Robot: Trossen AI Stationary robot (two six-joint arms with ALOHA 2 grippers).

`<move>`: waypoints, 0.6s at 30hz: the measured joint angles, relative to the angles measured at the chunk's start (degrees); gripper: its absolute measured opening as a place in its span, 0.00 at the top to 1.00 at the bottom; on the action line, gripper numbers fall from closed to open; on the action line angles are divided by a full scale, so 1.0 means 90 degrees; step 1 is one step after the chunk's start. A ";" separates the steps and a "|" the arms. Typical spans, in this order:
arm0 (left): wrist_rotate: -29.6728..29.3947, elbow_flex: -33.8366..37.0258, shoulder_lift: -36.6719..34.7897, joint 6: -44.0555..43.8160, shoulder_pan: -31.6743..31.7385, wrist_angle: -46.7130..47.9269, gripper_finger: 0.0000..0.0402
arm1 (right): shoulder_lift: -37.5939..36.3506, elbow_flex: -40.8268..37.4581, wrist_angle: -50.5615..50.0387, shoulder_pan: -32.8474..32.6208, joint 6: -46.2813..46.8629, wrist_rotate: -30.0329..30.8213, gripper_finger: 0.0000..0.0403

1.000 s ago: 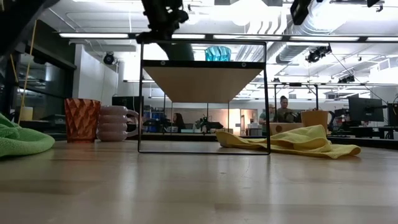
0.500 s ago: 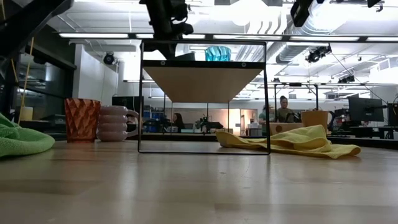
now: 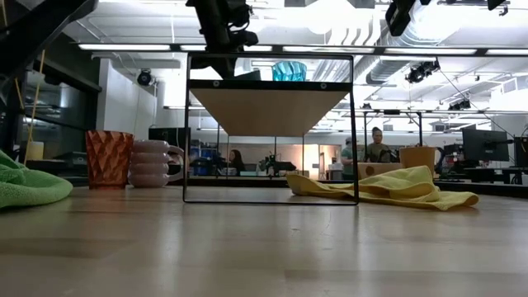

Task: Stack small to large cups/mugs on shelf
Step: Put the blue plastic cup on the shelf

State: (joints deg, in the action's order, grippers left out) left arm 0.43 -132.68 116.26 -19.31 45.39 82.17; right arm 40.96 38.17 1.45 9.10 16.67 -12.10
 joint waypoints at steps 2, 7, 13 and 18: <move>0.0000 0.0000 0.0001 0.0000 0.0000 -0.0028 0.93 | 0.0001 0.0000 0.0000 0.0000 0.0002 0.0000 1.00; 0.0000 0.0000 0.0001 0.0000 0.0000 -0.0031 0.86 | 0.0000 0.0000 0.0000 0.0000 0.0000 0.0000 1.00; -0.0002 0.0002 0.0001 0.0000 0.0000 -0.0214 0.80 | 0.0000 0.0000 0.0000 0.0000 0.0000 -0.0001 1.00; -0.0002 0.0005 -0.0001 -0.0002 -0.0002 -0.0589 0.80 | -0.0001 0.0000 0.0001 0.0000 0.0001 -0.0001 1.00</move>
State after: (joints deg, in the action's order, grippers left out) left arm 0.40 -132.64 116.25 -19.33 45.36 76.87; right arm 40.95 38.17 1.46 9.10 16.68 -12.11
